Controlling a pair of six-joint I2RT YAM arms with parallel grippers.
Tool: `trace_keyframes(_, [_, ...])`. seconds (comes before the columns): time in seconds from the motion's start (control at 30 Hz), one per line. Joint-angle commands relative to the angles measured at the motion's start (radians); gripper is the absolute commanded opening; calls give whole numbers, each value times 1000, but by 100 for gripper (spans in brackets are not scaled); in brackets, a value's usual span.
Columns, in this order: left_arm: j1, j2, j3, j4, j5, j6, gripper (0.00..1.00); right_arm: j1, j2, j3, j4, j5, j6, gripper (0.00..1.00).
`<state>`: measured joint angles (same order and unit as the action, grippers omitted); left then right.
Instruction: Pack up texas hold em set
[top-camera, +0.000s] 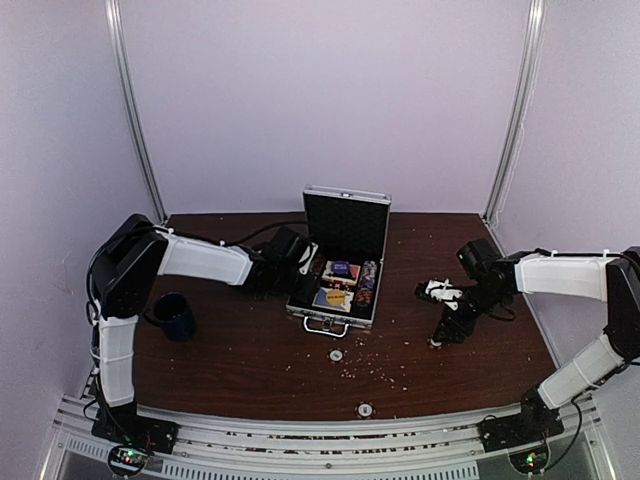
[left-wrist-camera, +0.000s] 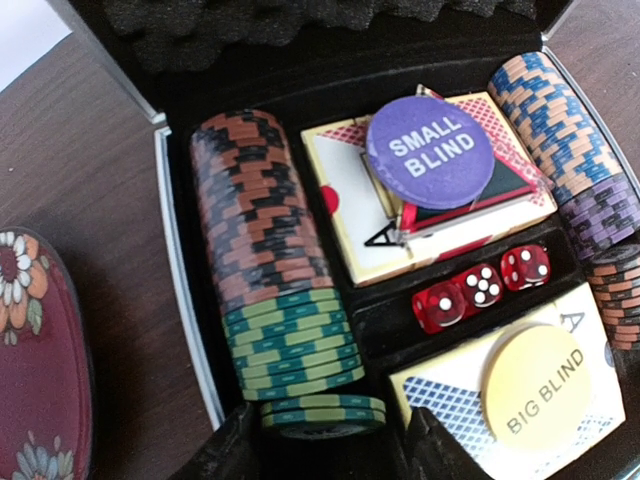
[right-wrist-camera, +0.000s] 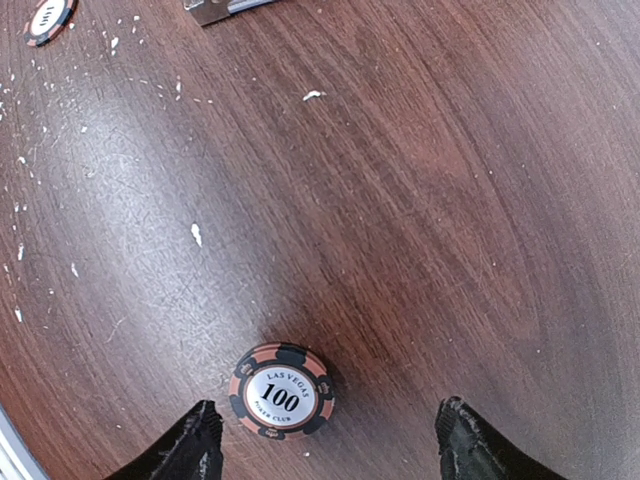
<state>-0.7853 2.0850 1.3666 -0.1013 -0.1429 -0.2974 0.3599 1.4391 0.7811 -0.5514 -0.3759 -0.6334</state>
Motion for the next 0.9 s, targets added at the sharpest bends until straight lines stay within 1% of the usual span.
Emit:
trace_keyframes(0.0, [23, -58, 14, -68, -66, -20, 52, 7, 5, 24, -10, 18, -11, 74])
trace_keyframes(0.13, [23, -87, 10, -86, -66, -35, 54, 8, 4, 24, -10, 19, -11, 74])
trace_keyframes(0.37, [23, -123, 21, -115, -66, -20, 55, 8, 1, 24, -11, 20, -11, 74])
trace_keyframes(0.5, [20, -194, -7, -144, -12, 19, 55, 8, 1, 23, -12, 20, -10, 74])
trace_keyframes(0.6, [5, -260, -34, -202, 29, 56, 54, 8, 0, 24, -12, 20, -9, 74])
trace_keyframes(0.73, [-48, -317, -52, -296, 115, 131, 51, 9, 0, 25, -11, 18, -8, 74])
trace_keyframes(0.87, [-110, -321, -46, -403, 194, 197, 49, 12, 0, 28, -12, 11, -7, 74])
